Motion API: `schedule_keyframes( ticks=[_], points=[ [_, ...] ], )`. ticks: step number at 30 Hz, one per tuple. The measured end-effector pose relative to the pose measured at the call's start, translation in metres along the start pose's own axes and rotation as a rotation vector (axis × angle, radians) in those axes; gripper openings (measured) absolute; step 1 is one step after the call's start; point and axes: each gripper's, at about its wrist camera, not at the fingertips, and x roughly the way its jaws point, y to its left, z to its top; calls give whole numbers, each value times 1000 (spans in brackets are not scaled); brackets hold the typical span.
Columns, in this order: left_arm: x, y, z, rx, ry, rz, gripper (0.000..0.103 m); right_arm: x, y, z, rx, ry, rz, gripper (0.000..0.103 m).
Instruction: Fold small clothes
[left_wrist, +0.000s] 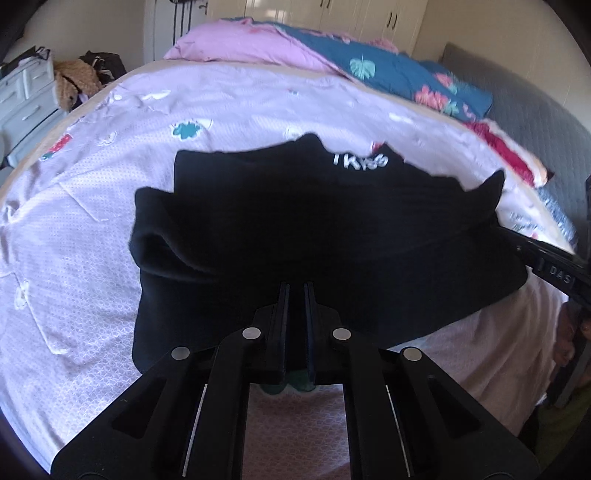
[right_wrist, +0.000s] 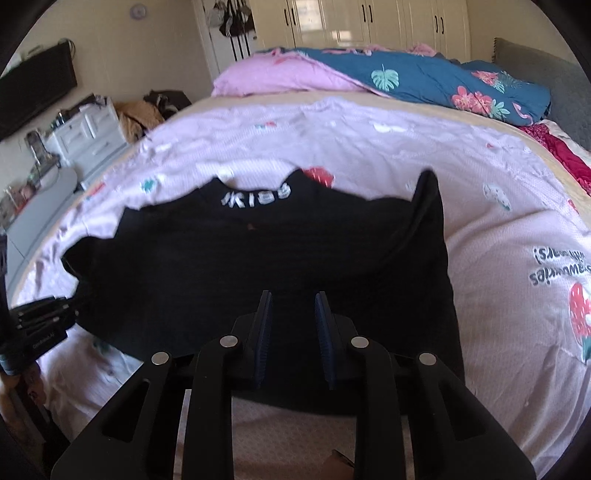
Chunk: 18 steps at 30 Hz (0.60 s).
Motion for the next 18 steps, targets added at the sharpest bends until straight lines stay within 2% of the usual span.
schedule_keyframes(
  ticks=[3, 8, 13, 18],
  points=[
    [5, 0, 0, 15, 2, 48, 2, 13, -1, -12, -5, 33, -59, 23],
    [10, -4, 2, 43, -5, 102, 2, 26, -7, -11, 17, 16, -90, 23],
    [22, -1, 10, 37, 13, 99, 2, 45, -13, -2, 41, 25, -108, 24],
    [20, 3, 14, 16, -4, 80, 3, 57, -21, 14, 74, 21, -104, 25]
  ],
)
